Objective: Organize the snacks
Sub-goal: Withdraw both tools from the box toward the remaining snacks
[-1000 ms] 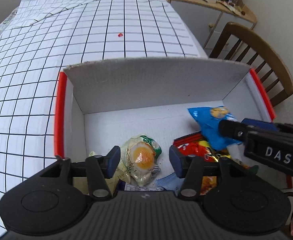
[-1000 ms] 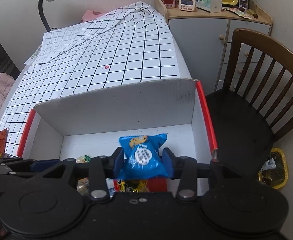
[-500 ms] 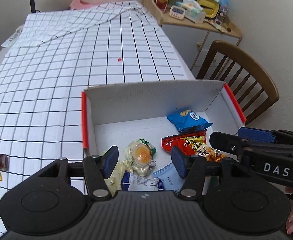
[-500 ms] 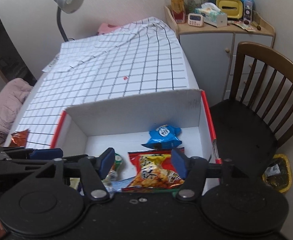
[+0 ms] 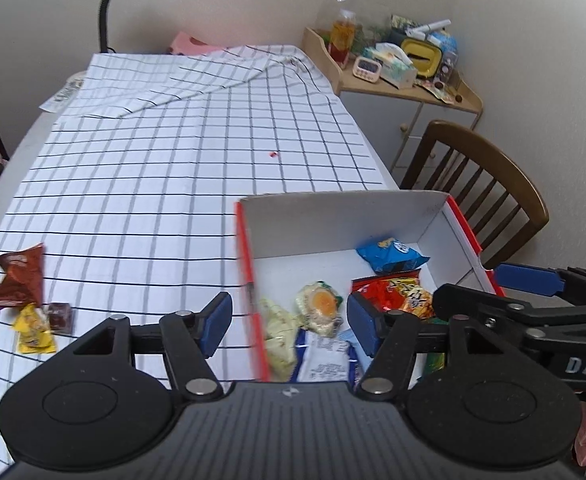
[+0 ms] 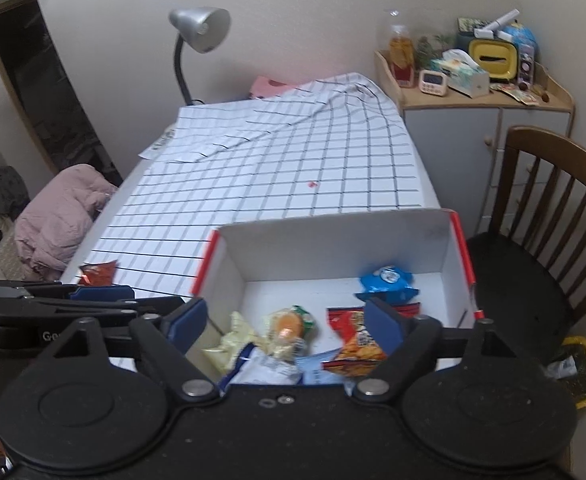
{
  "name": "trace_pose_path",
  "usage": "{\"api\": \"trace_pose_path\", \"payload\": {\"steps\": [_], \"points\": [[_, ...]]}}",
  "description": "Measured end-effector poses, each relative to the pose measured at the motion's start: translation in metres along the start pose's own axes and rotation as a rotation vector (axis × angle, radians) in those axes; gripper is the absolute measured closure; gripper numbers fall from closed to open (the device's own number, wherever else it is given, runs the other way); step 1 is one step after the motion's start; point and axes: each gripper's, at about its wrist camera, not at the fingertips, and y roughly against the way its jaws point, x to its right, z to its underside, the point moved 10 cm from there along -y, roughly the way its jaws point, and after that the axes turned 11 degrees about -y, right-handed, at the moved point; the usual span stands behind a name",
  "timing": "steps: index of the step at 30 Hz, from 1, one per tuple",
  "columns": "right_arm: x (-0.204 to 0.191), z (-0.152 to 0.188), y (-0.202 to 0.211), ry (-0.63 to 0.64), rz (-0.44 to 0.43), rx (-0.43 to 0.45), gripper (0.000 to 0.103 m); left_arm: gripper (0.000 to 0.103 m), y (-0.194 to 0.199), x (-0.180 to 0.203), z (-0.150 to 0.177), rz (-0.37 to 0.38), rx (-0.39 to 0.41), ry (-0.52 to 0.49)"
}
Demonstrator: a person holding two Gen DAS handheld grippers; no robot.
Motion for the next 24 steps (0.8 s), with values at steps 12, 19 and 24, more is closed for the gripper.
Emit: {"api": "trace_pose_path", "payload": {"steps": [12, 19, 24], "points": [[-0.075, 0.019, 0.001, 0.050, -0.061, 0.025, 0.003, 0.029, 0.039, -0.077, 0.029, -0.020, 0.029, 0.057], [-0.123, 0.036, -0.016, 0.062, -0.074, -0.001, 0.002, 0.019, 0.057, -0.133, 0.043, -0.038, 0.057, 0.072], [-0.157, 0.045, -0.033, 0.075, -0.073, -0.022, 0.002, 0.019, 0.060, -0.173, 0.051, -0.035, 0.052, 0.093]]}}
